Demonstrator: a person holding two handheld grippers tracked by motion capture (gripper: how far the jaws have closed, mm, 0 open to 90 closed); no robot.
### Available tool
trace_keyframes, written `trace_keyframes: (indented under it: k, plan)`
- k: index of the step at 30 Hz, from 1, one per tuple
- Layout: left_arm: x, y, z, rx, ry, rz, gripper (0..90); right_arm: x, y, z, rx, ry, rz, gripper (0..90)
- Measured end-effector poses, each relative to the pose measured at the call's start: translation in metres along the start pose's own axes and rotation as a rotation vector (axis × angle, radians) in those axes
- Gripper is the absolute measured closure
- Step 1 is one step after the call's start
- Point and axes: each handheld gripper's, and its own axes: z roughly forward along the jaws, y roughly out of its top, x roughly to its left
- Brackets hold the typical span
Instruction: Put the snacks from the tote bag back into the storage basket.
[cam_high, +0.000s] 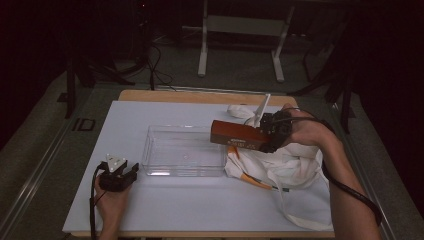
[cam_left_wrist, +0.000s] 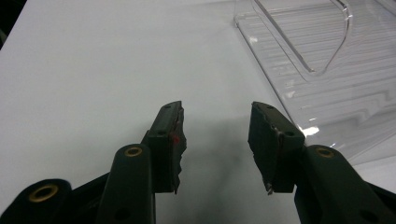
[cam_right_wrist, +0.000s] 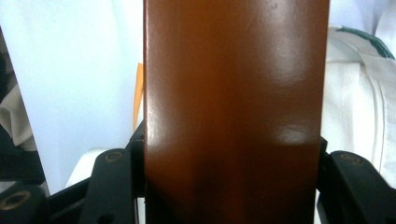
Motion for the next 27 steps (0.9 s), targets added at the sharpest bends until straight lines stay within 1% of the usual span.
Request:
trace_keyframes:
  k: [9,19,27]
  plan:
    - [0.000,0.000,0.000,0.001,0.000,0.000,55.5,0.001,0.009,0.002,-0.009,0.007,-0.010,43.0]
    - [0.000,0.000,0.000,0.000,-0.002,0.000,55.5,0.004,0.026,0.004,-0.015,0.012,-0.037,43.1]
    - [0.000,0.000,0.000,0.000,-0.002,0.001,55.5,0.005,0.033,0.007,-0.017,0.019,-0.046,43.1]
